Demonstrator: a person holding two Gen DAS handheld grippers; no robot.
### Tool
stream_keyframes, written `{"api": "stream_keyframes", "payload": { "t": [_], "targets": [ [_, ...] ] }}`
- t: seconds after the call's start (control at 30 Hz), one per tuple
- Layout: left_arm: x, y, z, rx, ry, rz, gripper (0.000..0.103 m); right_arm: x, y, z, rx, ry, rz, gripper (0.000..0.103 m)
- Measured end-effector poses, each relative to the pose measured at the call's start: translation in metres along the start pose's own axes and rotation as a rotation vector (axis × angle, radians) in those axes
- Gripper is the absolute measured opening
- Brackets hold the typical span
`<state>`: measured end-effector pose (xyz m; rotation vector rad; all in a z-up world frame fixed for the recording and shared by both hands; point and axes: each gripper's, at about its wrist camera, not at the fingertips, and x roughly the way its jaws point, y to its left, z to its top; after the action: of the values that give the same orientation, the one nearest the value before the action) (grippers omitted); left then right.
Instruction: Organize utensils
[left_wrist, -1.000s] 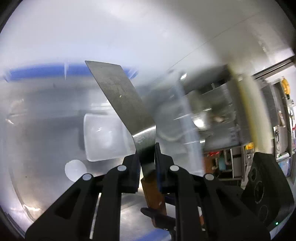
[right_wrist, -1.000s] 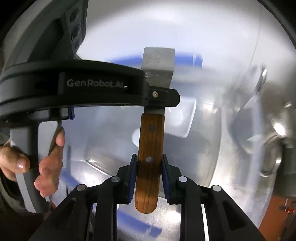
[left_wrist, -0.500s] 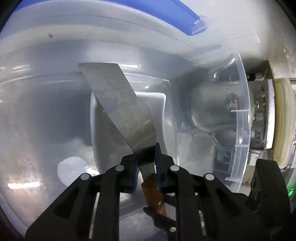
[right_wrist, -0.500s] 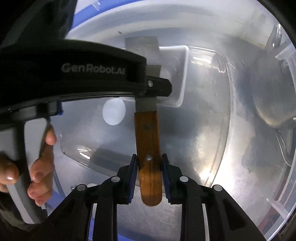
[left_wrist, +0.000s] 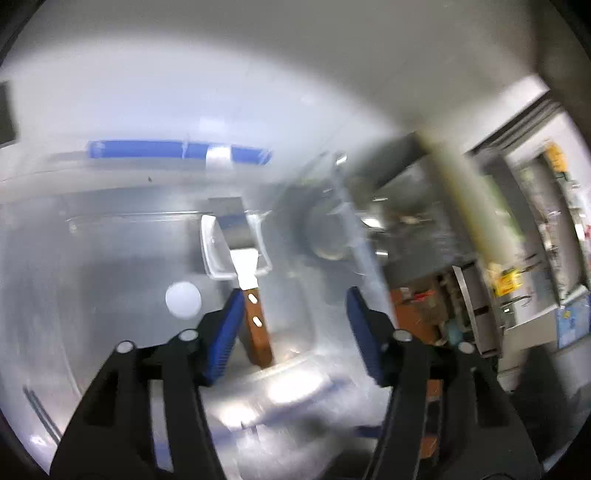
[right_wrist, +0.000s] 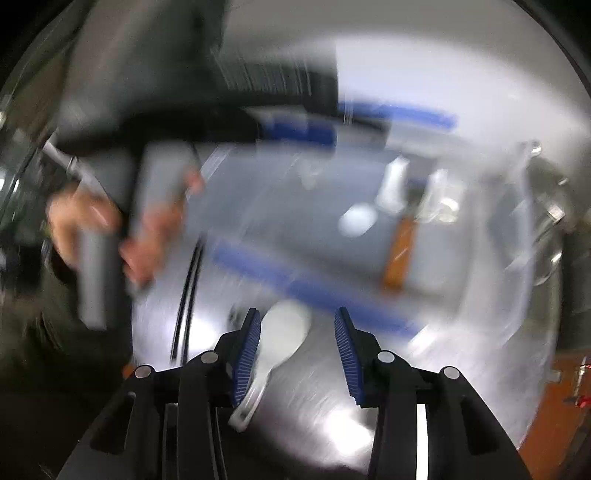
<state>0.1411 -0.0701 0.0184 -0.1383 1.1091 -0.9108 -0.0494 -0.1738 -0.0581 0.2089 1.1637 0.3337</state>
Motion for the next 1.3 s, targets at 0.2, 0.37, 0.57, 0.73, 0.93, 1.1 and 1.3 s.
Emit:
{"api": "stream_keyframes", "payload": {
  "t": [0.2,0.37,0.57,0.73,0.93,1.1,1.3],
  "targets": [
    [-0.055,0.027,-0.087,-0.063,-0.073,0.083,0.067,0.107,0.036,-0.068,-0.021,0.245,-0.043,0.043],
    [-0.060,0.086,-0.135,-0.185,0.033,0.102,0.067,0.144,0.036,-0.090,0.096,0.338,-0.051,0.043],
    [-0.045,0.123,-0.173,-0.254,0.129,0.070,0.067,0.155,0.058,-0.103,0.105,0.363,-0.106,0.044],
    [-0.018,0.121,-0.191,-0.251,0.212,0.012,0.067,0.149,0.065,-0.106,0.107,0.324,-0.173,0.025],
    [0.017,0.115,-0.208,-0.347,0.283,-0.110,0.067,0.135,0.061,-0.119,0.061,0.280,-0.217,0.021],
    [0.045,0.116,-0.220,-0.476,0.349,-0.144,0.067,0.117,0.052,-0.132,0.046,0.247,-0.158,0.015],
    [0.062,0.104,-0.236,-0.512,0.388,-0.067,0.069,0.106,0.022,-0.133,0.070,0.248,-0.107,0.009]
  ]
}}
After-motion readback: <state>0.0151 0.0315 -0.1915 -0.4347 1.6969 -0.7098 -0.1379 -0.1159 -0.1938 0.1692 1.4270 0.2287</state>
